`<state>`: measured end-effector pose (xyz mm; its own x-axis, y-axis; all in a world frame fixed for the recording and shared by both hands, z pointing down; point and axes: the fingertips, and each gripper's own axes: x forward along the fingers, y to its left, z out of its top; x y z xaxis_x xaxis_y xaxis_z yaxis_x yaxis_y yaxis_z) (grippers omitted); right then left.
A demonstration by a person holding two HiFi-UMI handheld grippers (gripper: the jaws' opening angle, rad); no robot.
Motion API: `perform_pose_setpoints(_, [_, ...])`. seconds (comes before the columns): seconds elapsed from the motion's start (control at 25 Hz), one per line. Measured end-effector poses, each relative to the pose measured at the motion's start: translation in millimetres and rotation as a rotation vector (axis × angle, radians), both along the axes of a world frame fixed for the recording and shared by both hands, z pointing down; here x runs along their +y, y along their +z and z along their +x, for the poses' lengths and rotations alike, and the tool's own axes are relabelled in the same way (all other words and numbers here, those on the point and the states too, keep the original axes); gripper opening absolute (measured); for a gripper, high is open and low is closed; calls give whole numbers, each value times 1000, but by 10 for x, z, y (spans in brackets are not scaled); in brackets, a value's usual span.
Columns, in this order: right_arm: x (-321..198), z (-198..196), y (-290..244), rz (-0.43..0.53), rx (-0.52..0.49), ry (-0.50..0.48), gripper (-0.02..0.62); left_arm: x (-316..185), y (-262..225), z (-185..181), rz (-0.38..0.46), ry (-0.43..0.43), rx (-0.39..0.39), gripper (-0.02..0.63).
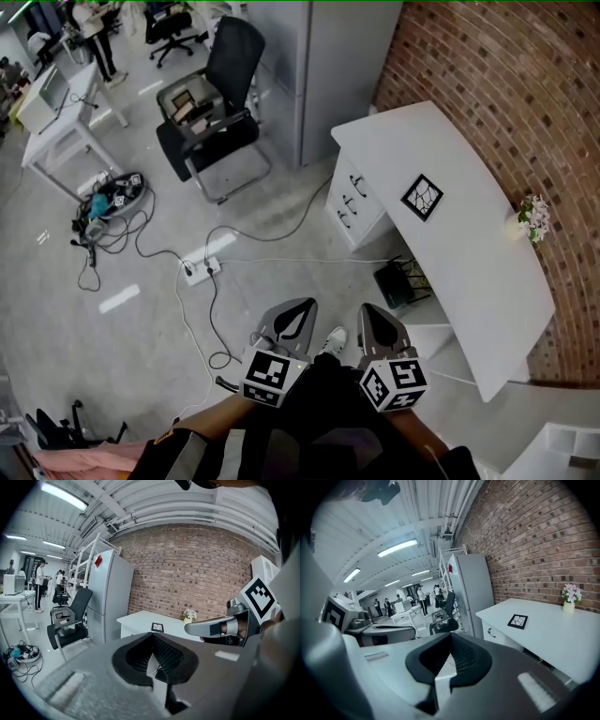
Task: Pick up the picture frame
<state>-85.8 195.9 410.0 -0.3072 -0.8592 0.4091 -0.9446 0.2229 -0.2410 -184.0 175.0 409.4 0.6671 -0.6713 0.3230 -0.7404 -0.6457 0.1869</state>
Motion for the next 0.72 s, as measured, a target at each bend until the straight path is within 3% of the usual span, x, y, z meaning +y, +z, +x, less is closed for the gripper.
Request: perform_pose_setpoints(0.72, [-562, 1111, 28, 16, -54, -7, 2, -538, -22, 1126, 12, -12, -47, 0])
